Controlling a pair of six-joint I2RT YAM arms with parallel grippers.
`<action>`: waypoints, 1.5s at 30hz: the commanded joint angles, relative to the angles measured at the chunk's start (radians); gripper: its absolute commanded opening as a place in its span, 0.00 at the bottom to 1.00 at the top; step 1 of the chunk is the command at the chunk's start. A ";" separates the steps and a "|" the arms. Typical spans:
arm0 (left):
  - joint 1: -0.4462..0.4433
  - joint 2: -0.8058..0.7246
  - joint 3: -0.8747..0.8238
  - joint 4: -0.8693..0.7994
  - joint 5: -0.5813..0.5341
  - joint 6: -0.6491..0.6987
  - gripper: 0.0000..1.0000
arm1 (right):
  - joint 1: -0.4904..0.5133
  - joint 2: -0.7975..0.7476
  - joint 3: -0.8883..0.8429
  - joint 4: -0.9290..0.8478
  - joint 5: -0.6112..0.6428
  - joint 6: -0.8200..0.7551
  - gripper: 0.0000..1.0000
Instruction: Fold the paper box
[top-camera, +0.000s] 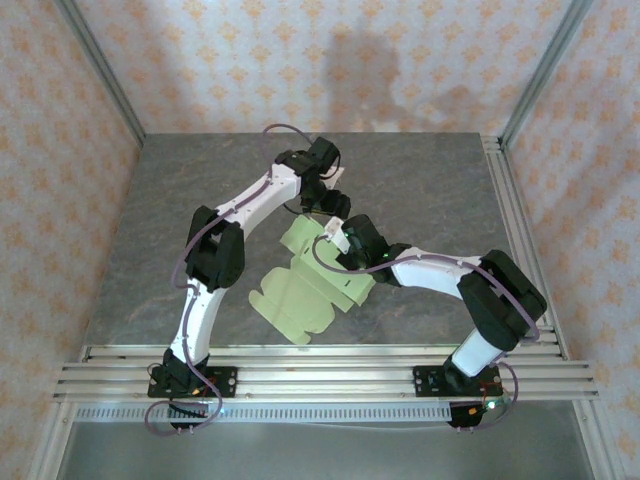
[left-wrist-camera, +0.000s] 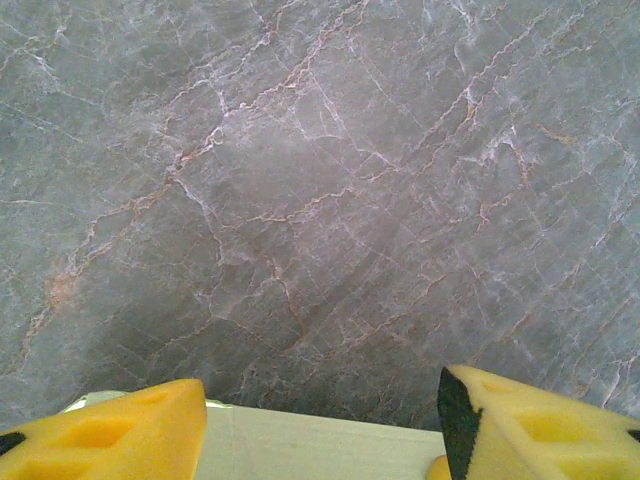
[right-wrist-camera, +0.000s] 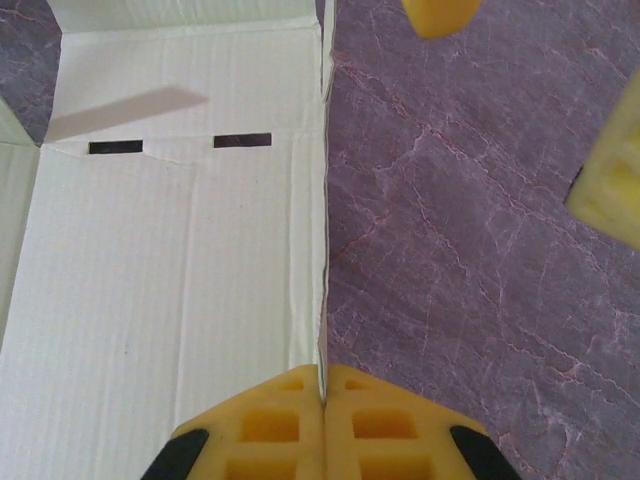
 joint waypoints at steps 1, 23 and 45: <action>-0.011 -0.068 -0.038 -0.041 -0.081 -0.018 0.63 | -0.032 -0.024 -0.005 0.064 0.047 0.056 0.00; 0.005 -0.034 0.054 0.021 -0.140 -0.120 0.47 | -0.033 -0.020 -0.005 0.047 -0.010 0.051 0.00; 0.001 0.006 0.015 -0.072 -0.122 -0.192 0.43 | -0.034 -0.009 -0.001 0.051 0.033 0.057 0.00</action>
